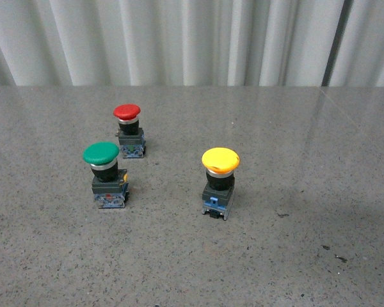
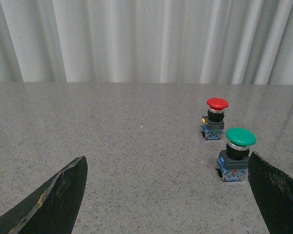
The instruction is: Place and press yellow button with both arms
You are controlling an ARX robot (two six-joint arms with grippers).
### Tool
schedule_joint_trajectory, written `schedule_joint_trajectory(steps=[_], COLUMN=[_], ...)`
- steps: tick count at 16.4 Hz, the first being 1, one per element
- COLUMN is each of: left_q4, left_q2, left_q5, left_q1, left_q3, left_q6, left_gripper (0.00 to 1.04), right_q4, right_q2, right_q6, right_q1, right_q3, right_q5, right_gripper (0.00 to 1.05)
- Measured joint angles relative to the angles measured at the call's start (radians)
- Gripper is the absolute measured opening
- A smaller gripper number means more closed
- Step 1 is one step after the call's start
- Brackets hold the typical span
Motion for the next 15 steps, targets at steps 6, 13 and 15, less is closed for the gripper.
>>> schedule_joint_trajectory(steps=[6, 13, 15], left_q4=[0.000, 0.000, 0.000], left_q2=[0.000, 0.000, 0.000], left_q5=[0.001, 0.000, -0.001], left_q1=[0.000, 0.000, 0.000], left_q3=[0.000, 0.000, 0.000], left_q6=[0.000, 0.000, 0.000], left_gripper=[0.98, 0.98, 0.98], right_q4=[-0.440, -0.451, -0.451], right_q2=[-0.706, -0.835, -0.882], right_q6=[-0.200, -0.214, -0.216], right_q1=[-0.250, -0.386, -0.460], right_q3=[-0.341, -0.443, -0.458], right_q5=[0.275, 0.113, 0.063], right_gripper=[0.02, 0.02, 0.02])
